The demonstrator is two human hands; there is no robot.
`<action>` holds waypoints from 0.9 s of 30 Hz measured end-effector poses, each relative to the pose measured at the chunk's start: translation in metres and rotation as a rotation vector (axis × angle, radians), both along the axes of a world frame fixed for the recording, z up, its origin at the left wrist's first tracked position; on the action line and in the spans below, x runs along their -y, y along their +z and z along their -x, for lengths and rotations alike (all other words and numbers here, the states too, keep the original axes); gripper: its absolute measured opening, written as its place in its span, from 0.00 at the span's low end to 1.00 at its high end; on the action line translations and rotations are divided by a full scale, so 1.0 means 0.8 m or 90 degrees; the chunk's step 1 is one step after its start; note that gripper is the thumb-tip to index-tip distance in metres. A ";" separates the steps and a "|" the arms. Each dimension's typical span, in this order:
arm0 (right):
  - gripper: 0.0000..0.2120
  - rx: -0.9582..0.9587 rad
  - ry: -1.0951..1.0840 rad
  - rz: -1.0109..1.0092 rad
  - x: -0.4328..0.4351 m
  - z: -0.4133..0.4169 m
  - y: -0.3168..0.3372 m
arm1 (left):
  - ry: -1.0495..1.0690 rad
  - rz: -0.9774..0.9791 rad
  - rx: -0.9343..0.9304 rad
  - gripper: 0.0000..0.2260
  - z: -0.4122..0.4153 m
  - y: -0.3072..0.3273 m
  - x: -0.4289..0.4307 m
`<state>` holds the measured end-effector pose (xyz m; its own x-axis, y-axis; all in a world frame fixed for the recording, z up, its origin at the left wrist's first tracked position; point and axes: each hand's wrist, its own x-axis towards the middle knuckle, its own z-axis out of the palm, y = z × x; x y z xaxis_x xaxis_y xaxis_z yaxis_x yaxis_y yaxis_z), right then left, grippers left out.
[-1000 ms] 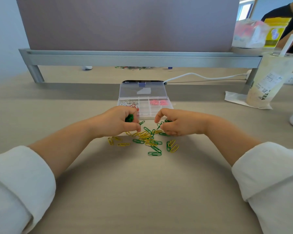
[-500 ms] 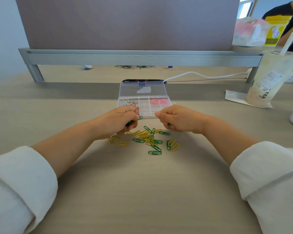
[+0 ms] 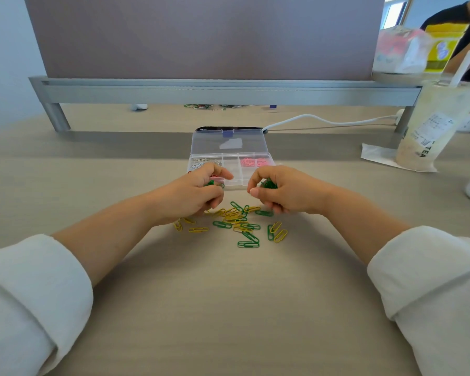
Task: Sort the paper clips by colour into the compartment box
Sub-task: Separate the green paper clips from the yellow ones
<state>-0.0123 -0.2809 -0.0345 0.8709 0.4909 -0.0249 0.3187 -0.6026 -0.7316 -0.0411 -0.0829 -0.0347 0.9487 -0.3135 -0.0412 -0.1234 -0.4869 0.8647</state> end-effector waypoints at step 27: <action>0.07 0.080 0.072 0.333 0.003 0.004 0.016 | -0.147 -0.468 0.185 0.05 0.006 0.022 -0.004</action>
<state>-0.0152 -0.2830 -0.0220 0.8250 0.5323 -0.1900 0.4686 -0.8321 -0.2966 -0.0460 -0.0799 -0.0170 0.8679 -0.4912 -0.0745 -0.4600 -0.8512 0.2528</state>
